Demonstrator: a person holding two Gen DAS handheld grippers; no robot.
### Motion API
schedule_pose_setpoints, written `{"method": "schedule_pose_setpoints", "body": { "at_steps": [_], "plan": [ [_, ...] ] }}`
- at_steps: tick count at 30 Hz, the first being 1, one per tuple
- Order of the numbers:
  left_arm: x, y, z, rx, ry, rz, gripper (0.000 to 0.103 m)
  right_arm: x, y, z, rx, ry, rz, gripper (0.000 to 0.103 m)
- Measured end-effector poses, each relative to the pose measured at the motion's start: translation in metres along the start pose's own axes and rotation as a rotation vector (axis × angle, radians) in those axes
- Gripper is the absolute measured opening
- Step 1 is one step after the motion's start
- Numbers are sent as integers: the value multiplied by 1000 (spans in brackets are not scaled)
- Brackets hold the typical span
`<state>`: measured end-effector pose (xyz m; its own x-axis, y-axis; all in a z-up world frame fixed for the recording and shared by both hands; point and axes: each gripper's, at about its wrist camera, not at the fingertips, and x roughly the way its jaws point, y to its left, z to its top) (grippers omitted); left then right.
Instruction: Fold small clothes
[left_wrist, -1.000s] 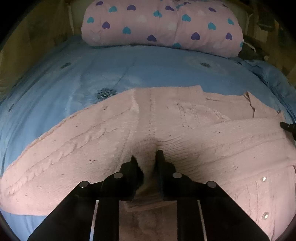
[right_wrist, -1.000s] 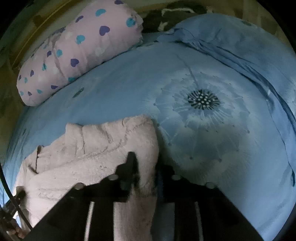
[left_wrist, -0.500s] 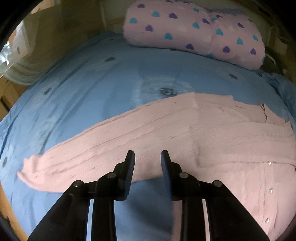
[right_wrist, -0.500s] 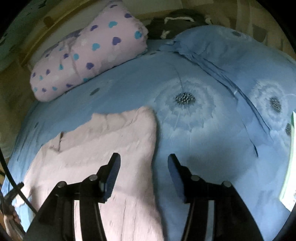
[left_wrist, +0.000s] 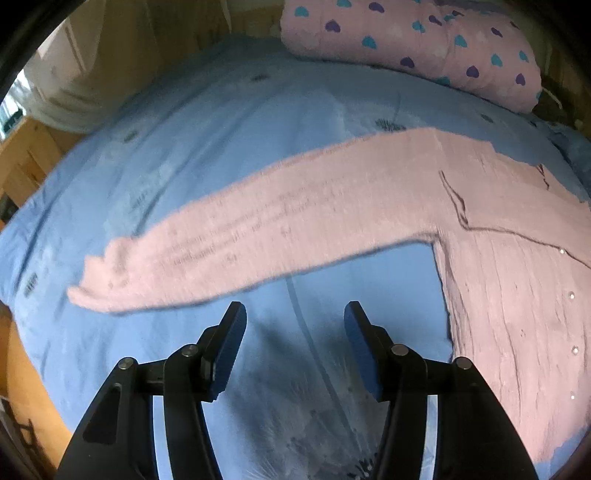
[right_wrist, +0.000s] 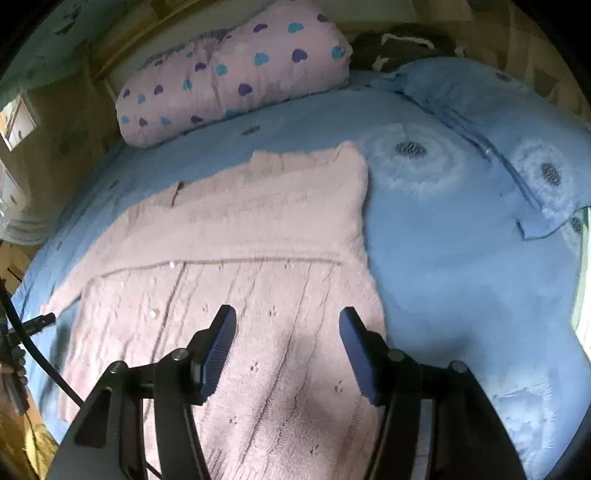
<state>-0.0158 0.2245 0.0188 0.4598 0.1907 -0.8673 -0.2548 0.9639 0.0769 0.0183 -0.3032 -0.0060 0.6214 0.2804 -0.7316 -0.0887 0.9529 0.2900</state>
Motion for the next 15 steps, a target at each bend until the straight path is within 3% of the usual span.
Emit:
{"method": "schedule_pose_setpoints", "body": {
  "at_steps": [5, 8, 15],
  "plan": [
    [13, -10, -4, 54, 45, -42, 50, 24, -1, -9, -3, 54, 1, 61],
    [27, -21, -4, 82, 54, -28, 50, 32, -3, -8, 4, 65, -11, 62],
    [47, -14, 8, 20, -18, 40, 52, 33, -5, -8, 16, 53, -9, 62]
  ]
}}
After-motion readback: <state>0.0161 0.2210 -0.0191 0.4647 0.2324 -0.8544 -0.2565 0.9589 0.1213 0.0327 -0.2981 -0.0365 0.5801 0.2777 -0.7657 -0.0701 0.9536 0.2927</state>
